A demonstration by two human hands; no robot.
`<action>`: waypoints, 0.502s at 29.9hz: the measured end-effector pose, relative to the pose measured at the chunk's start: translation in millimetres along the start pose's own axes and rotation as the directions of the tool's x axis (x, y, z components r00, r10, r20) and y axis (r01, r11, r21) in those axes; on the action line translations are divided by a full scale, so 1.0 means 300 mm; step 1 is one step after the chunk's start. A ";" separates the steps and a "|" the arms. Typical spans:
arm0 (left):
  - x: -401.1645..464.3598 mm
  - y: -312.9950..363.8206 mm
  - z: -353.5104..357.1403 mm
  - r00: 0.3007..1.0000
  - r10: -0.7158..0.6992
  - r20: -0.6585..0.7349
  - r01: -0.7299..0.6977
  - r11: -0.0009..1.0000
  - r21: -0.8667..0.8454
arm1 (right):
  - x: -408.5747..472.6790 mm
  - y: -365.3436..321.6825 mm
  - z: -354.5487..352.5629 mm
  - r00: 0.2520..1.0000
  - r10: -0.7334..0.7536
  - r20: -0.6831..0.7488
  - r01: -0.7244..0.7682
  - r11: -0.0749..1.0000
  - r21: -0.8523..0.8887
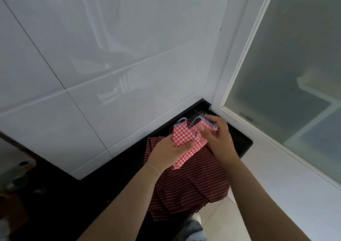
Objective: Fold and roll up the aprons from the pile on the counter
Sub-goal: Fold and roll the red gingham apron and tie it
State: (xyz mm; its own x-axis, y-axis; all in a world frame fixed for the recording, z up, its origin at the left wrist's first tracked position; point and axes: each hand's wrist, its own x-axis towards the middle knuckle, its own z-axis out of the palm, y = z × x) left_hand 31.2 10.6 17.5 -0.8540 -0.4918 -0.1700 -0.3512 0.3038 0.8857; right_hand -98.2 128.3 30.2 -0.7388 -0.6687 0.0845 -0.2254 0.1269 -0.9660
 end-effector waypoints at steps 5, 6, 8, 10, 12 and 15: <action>-0.003 -0.012 -0.020 0.995 0.091 0.041 -0.099 0.954 0.283 | 0.032 -0.053 -0.048 0.970 0.061 0.233 0.041 0.912 -0.408; -0.002 -0.015 -0.018 0.994 0.104 0.033 -0.109 0.949 0.297 | 0.029 -0.055 -0.043 0.972 0.055 0.230 0.044 0.914 -0.402; -0.007 -0.010 -0.011 0.992 0.125 0.034 -0.129 0.952 0.276 | 0.018 -0.053 -0.030 0.981 0.015 0.195 0.059 0.928 -0.367; -0.020 0.002 0.001 0.991 0.123 0.050 -0.129 0.979 0.156 | 0.003 -0.060 -0.016 0.990 -0.048 0.132 0.090 0.938 -0.334; -0.026 0.009 0.010 0.993 0.106 0.052 -0.106 0.994 0.002 | -0.002 -0.065 -0.004 0.992 -0.108 0.068 0.125 0.932 -0.340; -0.029 0.004 0.019 0.998 0.039 0.045 -0.032 0.988 -0.154 | -0.009 -0.071 -0.008 0.996 -0.034 0.082 0.055 0.962 -0.269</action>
State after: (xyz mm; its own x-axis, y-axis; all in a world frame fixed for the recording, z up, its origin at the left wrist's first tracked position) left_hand 36.0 19.7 17.5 -0.8836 -0.4421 -0.1543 -0.2605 0.1902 0.9466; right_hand -93.1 129.1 51.1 -0.6764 -0.7301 0.0972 -0.4283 0.2825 -0.8583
